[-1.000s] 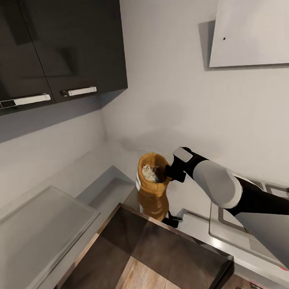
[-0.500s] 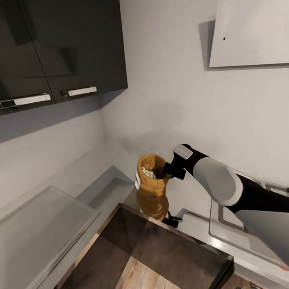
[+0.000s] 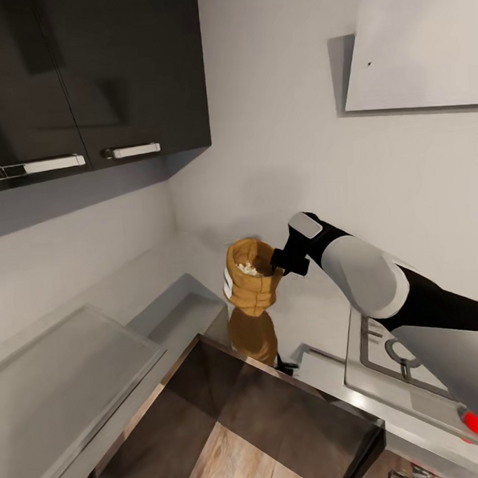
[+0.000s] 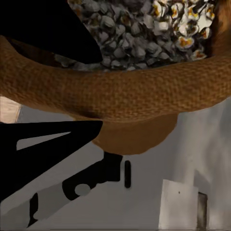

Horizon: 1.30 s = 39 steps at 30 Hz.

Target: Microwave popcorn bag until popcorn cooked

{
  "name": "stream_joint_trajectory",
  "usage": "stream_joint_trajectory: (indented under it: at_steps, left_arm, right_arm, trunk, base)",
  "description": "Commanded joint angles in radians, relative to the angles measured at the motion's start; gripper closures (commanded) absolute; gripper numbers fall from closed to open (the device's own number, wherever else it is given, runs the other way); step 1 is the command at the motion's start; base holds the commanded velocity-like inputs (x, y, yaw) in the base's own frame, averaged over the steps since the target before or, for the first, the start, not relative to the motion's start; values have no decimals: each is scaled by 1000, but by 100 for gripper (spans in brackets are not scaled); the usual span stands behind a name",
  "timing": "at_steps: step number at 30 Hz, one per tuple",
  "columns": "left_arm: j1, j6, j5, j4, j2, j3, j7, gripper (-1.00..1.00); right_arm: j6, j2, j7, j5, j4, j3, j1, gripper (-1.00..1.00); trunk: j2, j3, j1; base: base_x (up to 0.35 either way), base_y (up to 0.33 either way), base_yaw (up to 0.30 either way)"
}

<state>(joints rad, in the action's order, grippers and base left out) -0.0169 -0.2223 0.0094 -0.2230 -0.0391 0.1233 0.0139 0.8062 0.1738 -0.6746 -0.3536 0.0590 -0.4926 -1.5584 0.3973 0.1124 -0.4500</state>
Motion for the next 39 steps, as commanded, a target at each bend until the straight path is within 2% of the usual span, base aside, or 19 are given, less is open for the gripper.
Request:
stream_joint_trajectory:
  at_steps: [1, 4, 7, 11, 15, 22, 30, 36, 39]
  left_arm:
    - [0, -3, 2, 1, -1, 2, 1, -100]
    - [0, -3, 3, 1, -1, 3, 1, -100]
    - [0, -3, 3, 1, -1, 3, 1, -100]
    - [0, -3, 3, 1, -1, 3, 1, -100]
    - [0, -3, 3, 1, 0, 5, 1, -100]
    - [4, -5, 4, 1, -1, 7, 4, -100]
    - [5, -4, 5, 1, -1, 8, 4, -100]
    - [5, -4, 6, 2, 1, 9, 6, -100]
    - [5, -4, 6, 2, 0, 9, 5, -100]
  right_arm:
    - [2, 1, -9, -11, 2, 2, 0, 100]
    - [2, 1, -20, -10, 2, 3, 0, 100]
    - [2, 1, -88, -16, 4, -1, -1, 100]
    - [2, 1, -126, -18, 15, -3, -2, 100]
    - [2, 1, -176, -19, 74, -5, 0, 100]
    - [2, 1, -190, -18, 99, -6, 2, 100]
    - [2, -43, -229, -18, 99, -6, 8, 100]
    - [4, -64, -237, -19, 99, -7, 6, 100]
    - [31, -83, -235, -34, 99, -19, 9, 100]
  trunk:
    - [3, 2, 0]
    - [3, 2, 0]
    - [3, 2, 0]
    - [3, 2, 0]
    - [3, 2, 0]
    - [3, 2, 0]
    - [3, 5, 0]
    - [3, 9, 0]
    - [3, 10, 0]
  base:
    - [-291, -5, 0]
    - [-321, -48, 0]
    - [-336, -80, 0]
    - [-338, -92, -111]
    - [-246, -86, -278]
    - [-65, -53, -39]
    - [-267, -231, -164]
    - [-288, -211, -270]
    - [-296, -195, -135]
